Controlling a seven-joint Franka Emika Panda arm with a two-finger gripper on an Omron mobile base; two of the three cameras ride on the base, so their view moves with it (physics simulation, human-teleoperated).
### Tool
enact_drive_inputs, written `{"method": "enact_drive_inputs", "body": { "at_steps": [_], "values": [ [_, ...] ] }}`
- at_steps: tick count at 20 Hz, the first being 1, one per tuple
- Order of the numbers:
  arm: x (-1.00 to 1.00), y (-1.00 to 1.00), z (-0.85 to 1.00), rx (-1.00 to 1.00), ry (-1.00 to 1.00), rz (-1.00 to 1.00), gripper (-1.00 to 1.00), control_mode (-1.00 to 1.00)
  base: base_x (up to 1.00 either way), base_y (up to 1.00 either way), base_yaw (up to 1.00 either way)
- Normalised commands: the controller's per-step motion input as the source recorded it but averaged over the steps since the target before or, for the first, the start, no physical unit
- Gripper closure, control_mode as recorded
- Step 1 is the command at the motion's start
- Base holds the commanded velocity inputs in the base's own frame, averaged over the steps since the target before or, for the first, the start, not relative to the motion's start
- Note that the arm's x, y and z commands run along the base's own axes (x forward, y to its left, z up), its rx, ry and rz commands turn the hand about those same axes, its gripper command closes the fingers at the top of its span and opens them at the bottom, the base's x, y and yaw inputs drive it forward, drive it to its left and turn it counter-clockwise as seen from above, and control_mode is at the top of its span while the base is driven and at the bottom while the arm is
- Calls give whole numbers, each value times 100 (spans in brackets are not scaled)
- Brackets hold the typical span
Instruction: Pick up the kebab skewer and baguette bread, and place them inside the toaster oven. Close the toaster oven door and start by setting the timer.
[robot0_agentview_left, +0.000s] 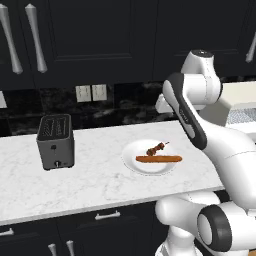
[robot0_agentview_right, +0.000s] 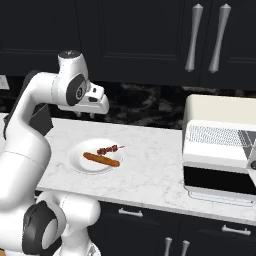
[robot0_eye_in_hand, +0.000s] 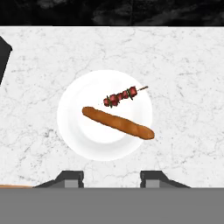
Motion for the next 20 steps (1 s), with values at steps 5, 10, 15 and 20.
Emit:
{"method": "enact_drive_inputs", "body": {
  "at_steps": [5, 10, 15, 20],
  "values": [
    [0, 0, 0, 0, 0, 0, -100, 100, -1, 0, 0],
    [0, 0, 0, 0, 0, 0, -100, 100, -46, -26, 0],
    [0, 0, 0, 0, 0, 0, -100, 100, -40, -72, 0],
    [0, 0, 0, 0, 0, 0, -100, 100, -1, -68, -7]
  ]
}}
